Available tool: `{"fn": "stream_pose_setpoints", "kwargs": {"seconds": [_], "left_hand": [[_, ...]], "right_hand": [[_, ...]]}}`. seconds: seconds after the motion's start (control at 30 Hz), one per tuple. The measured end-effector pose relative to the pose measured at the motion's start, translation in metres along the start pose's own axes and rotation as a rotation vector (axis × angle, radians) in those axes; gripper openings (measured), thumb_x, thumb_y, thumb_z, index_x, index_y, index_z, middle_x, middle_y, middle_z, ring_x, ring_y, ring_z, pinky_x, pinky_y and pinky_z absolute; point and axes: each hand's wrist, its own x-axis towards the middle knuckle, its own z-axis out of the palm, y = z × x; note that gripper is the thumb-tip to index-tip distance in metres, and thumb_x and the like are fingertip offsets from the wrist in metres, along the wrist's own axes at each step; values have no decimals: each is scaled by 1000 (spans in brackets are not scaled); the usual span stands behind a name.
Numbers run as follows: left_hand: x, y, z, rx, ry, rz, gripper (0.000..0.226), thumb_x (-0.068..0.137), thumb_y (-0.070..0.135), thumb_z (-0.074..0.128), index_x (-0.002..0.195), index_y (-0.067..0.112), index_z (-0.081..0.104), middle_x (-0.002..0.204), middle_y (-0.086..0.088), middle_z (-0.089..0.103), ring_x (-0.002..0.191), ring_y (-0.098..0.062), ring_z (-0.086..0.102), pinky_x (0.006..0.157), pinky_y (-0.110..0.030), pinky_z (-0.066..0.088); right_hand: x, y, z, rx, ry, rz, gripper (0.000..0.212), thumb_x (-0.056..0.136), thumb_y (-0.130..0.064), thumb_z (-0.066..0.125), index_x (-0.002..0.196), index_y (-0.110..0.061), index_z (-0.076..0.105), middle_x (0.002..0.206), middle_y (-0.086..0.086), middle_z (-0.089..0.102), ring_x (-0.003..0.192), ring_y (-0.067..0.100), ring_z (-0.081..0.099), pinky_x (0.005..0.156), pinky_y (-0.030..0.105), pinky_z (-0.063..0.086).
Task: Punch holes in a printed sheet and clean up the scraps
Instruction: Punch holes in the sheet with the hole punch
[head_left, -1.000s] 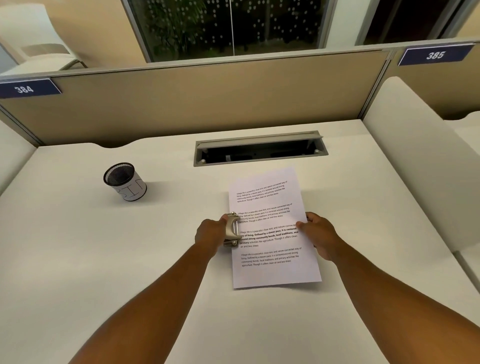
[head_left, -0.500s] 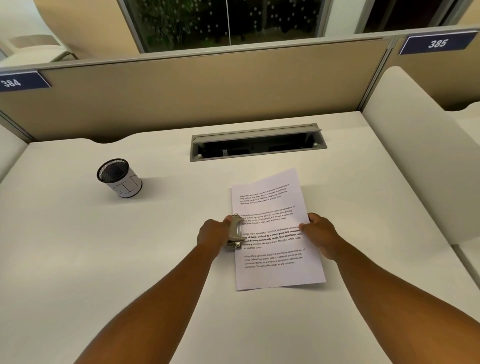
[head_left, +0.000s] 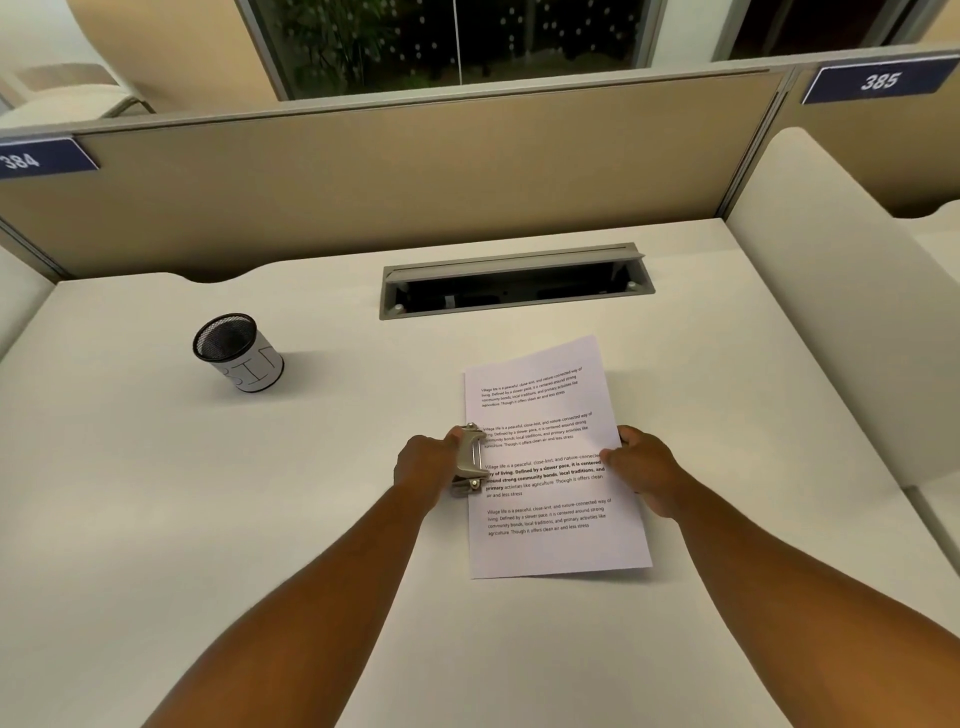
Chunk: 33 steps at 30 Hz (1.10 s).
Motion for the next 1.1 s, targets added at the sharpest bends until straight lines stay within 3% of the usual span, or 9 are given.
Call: {"fn": "stream_pose_setpoints", "kwargs": {"seconds": [0.13, 0.37, 0.57, 0.67, 0.77, 0.93, 1.1], "left_hand": [[2, 0, 1, -4, -9, 2, 48, 87, 54, 53, 79, 7, 60, 85, -11, 68, 73, -27, 57, 63, -28, 42], [1, 0, 1, -22, -9, -3, 47, 87, 53, 54, 76, 8, 56, 77, -7, 61, 69, -26, 54, 59, -27, 38], [-2, 2, -1, -42, -19, 1, 45, 85, 53, 54, 76, 8, 58, 78, -8, 66, 70, -27, 58, 60, -27, 40], [-4, 5, -3, -81, -44, 13, 42, 77, 52, 56, 69, 11, 58, 75, -8, 65, 76, -30, 65, 66, -30, 47], [-4, 5, -4, -132, -56, 8, 40, 72, 51, 60, 61, 13, 56, 65, -6, 60, 66, -27, 58, 65, -30, 47], [-4, 0, -1, -197, -79, -20, 37, 79, 46, 67, 65, 13, 59, 66, -5, 61, 64, -22, 57, 70, -35, 58], [-3, 1, -1, -238, -100, -40, 31, 81, 41, 67, 74, 11, 61, 72, -6, 64, 68, -20, 61, 71, -33, 60]], "right_hand": [[-1, -1, -2, -21, -12, -3, 29, 86, -6, 48, 105, -23, 61, 99, -3, 66, 85, 16, 62, 61, 25, 46], [0, 0, -2, 2, -25, 7, 31, 87, -5, 49, 110, -20, 61, 105, 1, 67, 88, 19, 64, 60, 25, 46], [4, 3, 1, -30, -15, -3, 30, 88, -6, 49, 114, -17, 60, 107, 3, 66, 90, 21, 62, 62, 26, 47], [7, 4, 5, -78, -7, -17, 31, 89, -9, 54, 119, -12, 58, 110, 5, 65, 94, 23, 63, 73, 30, 52], [10, 8, 10, -128, 72, -21, 34, 87, -18, 60, 119, -10, 56, 112, 5, 65, 99, 25, 63, 86, 36, 52], [9, 9, 15, -116, 212, -48, 33, 90, -14, 49, 122, -8, 53, 103, 3, 61, 90, 23, 58, 74, 29, 45], [12, 12, 20, -133, 207, -57, 28, 89, -8, 42, 112, -7, 58, 97, 5, 62, 83, 22, 57, 70, 28, 44]]}}
